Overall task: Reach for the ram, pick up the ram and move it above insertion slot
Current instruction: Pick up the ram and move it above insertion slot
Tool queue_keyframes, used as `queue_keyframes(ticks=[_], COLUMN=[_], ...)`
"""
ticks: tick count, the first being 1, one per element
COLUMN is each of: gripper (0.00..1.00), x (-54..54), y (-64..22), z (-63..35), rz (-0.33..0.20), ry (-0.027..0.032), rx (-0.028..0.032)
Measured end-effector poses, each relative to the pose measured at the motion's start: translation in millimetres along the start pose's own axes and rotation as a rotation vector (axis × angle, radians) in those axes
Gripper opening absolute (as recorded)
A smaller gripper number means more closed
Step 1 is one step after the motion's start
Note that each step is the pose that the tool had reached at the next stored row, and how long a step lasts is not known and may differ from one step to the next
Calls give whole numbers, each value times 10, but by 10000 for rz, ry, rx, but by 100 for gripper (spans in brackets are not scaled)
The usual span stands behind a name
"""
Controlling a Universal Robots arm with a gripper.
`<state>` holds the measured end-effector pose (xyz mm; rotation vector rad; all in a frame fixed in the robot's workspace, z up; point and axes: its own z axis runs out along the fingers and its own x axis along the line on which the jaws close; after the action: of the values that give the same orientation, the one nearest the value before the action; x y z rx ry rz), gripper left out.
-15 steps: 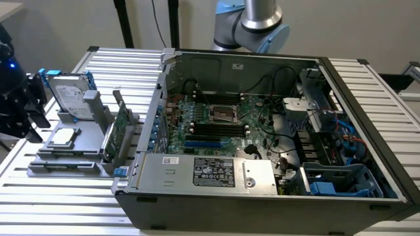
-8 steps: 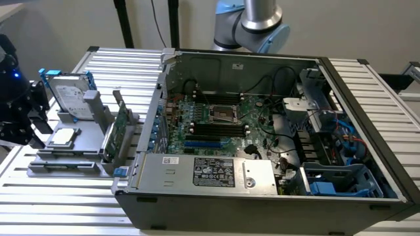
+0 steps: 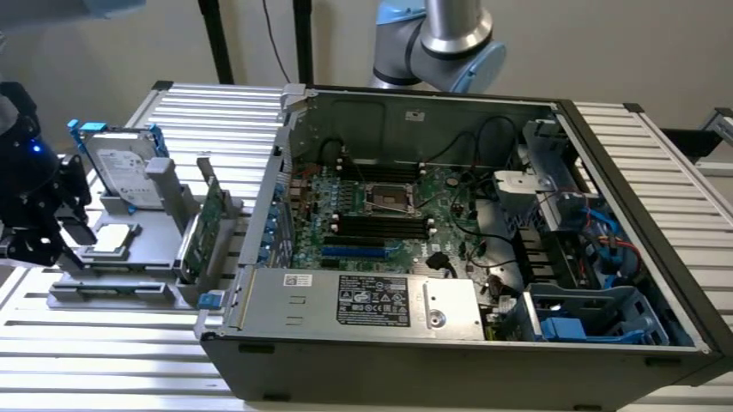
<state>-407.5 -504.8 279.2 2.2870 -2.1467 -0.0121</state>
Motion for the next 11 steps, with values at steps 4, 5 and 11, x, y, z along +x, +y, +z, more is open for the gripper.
queue_keyframes(ticks=[4, 5, 11], gripper=[42, 42, 42], x=[11, 12, 13], y=[-1, -1, -2], z=[72, 90, 199], rz=[5, 5, 4], ry=[0, 1, 0], rx=[0, -1, 0])
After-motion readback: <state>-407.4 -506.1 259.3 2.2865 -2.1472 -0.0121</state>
